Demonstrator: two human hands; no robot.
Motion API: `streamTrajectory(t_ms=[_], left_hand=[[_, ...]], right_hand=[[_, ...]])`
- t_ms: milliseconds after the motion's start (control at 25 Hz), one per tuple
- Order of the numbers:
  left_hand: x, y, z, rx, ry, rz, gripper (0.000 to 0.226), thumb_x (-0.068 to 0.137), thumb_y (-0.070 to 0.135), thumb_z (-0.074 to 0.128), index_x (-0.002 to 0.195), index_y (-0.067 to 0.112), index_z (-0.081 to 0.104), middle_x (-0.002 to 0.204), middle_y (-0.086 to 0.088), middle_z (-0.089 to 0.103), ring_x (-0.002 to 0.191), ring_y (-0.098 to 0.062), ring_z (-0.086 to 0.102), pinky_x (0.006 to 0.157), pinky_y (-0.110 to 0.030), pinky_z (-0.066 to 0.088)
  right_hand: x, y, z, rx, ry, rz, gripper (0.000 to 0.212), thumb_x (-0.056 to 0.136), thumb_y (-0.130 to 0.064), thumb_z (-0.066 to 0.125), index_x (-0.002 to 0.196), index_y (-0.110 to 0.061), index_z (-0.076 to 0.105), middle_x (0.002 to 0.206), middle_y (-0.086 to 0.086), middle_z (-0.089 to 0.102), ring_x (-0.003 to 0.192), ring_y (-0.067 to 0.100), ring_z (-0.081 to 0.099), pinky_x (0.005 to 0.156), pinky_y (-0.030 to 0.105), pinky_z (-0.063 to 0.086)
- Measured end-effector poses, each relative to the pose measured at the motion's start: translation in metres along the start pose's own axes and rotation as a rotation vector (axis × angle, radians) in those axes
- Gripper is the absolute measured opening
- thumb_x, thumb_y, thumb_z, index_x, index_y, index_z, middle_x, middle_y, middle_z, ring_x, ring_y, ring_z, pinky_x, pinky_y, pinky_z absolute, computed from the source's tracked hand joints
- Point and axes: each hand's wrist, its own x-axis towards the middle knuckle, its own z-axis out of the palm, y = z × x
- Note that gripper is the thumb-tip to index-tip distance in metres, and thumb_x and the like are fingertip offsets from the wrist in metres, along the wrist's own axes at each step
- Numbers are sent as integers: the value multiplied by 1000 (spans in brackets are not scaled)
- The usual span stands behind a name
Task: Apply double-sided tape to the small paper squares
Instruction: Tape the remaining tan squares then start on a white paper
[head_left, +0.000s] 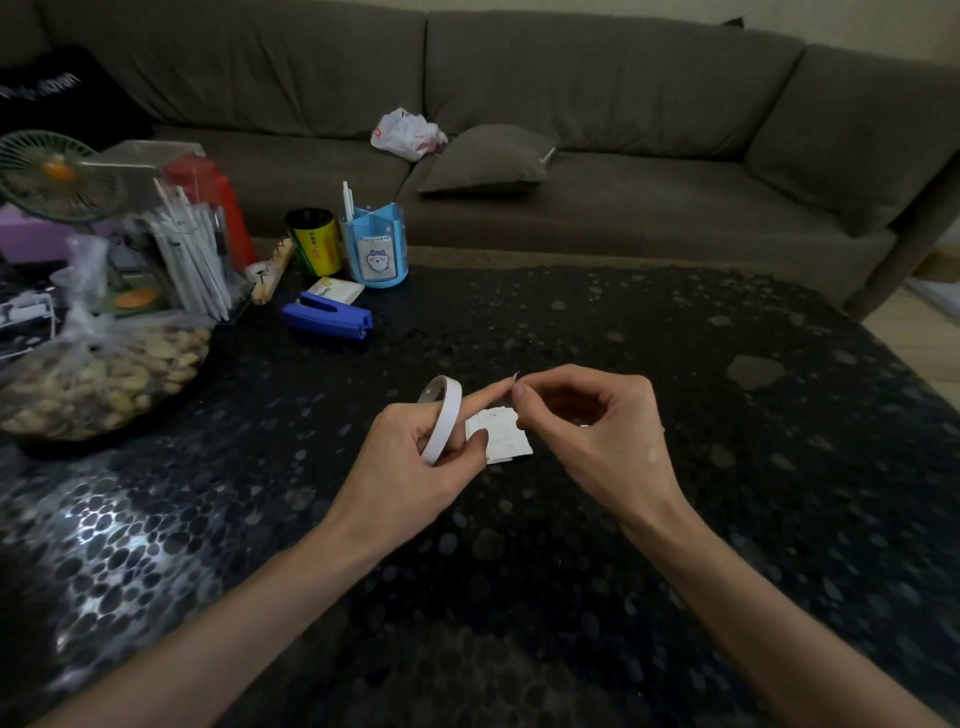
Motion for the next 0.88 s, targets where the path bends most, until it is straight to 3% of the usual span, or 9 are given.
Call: streamTrajectory(t_ms=[80, 160, 240, 280, 360, 480, 560, 600, 880], left_hand=[[0, 3, -1, -14, -5, -14, 11, 94, 6, 70, 99, 8, 80, 56, 16, 60, 51, -10, 53, 71, -31, 57], [-1, 7, -3, -20, -21, -33, 26, 93, 4, 71, 84, 27, 78, 59, 19, 61, 54, -20, 59, 75, -39, 62], [-1, 7, -3, -22, -23, -37, 30, 93, 2, 70, 65, 12, 68, 74, 22, 72, 58, -31, 63, 78, -46, 62], [-1, 6, -2, -30, -31, -37, 27, 93, 1, 69, 67, 1, 67, 82, 24, 74, 56, -27, 62, 78, -44, 62], [0, 5, 0, -32, -42, -19, 18, 94, 2, 69, 84, -13, 70, 87, 29, 72, 52, -12, 56, 77, -32, 62], [0, 2, 0, -6, -23, 14, 23, 95, 4, 68, 100, -18, 69, 101, 27, 65, 51, -7, 53, 70, -20, 56], [0, 0, -1, 3, -16, 4, 23, 94, 8, 70, 100, -14, 71, 70, 10, 68, 52, -8, 53, 71, -30, 60], [0, -1, -1, 3, -16, -7, 22, 94, 10, 70, 99, -12, 72, 58, 12, 61, 52, -8, 52, 73, -36, 60], [-1, 1, -2, 36, -19, -19, 22, 94, 6, 70, 101, -15, 71, 56, 23, 59, 51, -6, 53, 67, -14, 49]], right_hand=[[0, 0, 0, -11, 1, -3, 9, 94, -16, 76, 100, -20, 82, 86, -12, 78, 85, 6, 76, 78, 21, 60], [0, 0, 0, -7, -5, -1, 9, 94, -17, 76, 100, -20, 81, 87, -12, 78, 85, 6, 76, 79, 21, 60], [1, 0, 0, -6, -1, -2, 9, 94, -16, 76, 100, -20, 82, 87, -12, 78, 85, 6, 76, 79, 21, 60], [1, 0, 0, -9, 1, -3, 9, 94, -15, 76, 100, -19, 82, 86, -11, 78, 85, 6, 76, 80, 22, 60], [0, 0, 1, -5, -2, -2, 8, 94, -16, 77, 99, -19, 82, 86, -11, 78, 85, 7, 76, 80, 22, 61], [1, -1, 0, -17, -1, -7, 9, 94, -16, 76, 99, -20, 82, 86, -12, 78, 86, 5, 75, 81, 20, 60], [1, 0, 0, -23, -3, -7, 8, 94, -17, 77, 100, -20, 82, 87, -12, 78, 86, 5, 75, 81, 20, 59], [0, -1, 0, -21, -3, -5, 8, 94, -17, 77, 100, -20, 82, 87, -12, 78, 86, 6, 76, 81, 20, 59], [0, -1, 0, -15, 0, -8, 9, 94, -16, 76, 100, -19, 82, 88, -11, 79, 87, 6, 76, 82, 22, 60]])
